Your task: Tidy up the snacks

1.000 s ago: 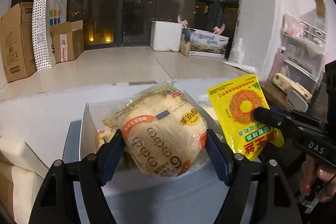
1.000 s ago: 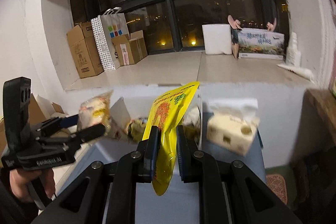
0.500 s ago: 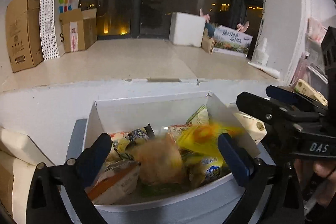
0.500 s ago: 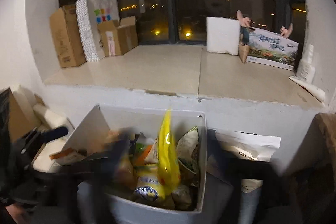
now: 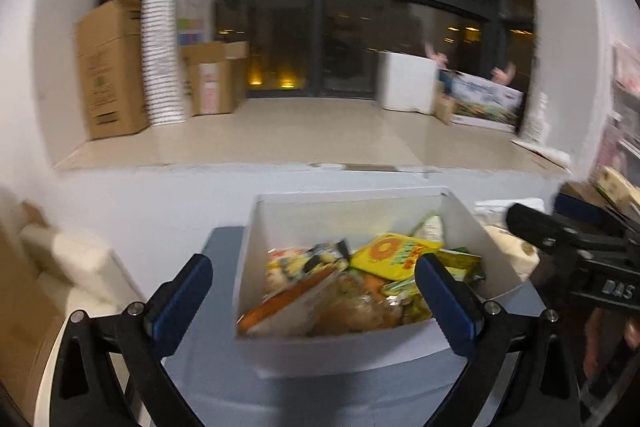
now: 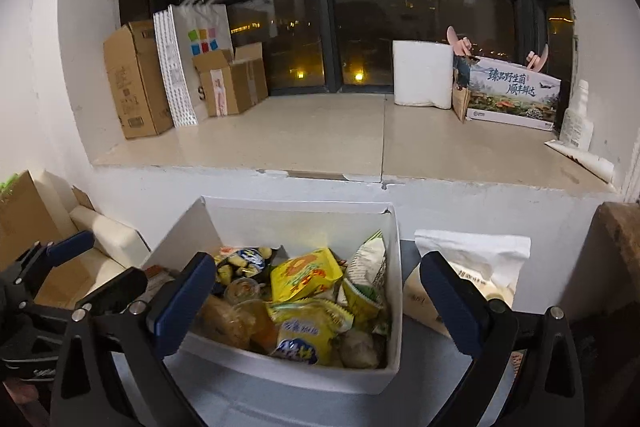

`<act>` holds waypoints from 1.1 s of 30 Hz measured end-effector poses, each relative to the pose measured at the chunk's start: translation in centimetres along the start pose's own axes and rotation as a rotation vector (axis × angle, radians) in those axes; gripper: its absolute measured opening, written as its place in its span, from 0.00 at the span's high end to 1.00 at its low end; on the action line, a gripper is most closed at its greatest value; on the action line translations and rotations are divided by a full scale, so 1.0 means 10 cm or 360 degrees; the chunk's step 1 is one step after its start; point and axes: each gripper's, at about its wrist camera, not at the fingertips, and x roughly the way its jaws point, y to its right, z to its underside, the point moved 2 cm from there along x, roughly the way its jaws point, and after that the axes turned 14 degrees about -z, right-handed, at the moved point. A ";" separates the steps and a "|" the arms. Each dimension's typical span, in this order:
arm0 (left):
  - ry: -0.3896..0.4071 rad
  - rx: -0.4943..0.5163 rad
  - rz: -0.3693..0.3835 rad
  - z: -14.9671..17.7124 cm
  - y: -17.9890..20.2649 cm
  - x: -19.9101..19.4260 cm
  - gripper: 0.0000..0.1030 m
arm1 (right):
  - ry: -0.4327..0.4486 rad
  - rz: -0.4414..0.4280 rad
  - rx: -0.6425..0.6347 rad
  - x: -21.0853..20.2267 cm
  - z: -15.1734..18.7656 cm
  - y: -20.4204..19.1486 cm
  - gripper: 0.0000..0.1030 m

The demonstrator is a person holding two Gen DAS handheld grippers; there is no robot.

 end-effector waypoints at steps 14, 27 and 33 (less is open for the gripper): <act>0.0043 0.0031 0.0123 0.52 -0.39 -1.24 0.00 | 0.0049 -0.0095 0.0038 -1.06 0.61 -0.47 0.00; -0.0007 0.0040 0.0083 0.99 -0.54 -1.98 0.00 | -0.0050 -0.0140 0.0007 -1.80 1.26 -0.91 0.00; -0.0060 0.0022 0.0144 1.10 -0.55 -2.04 0.00 | -0.0062 -0.0078 -0.0051 -1.89 1.34 -1.00 0.00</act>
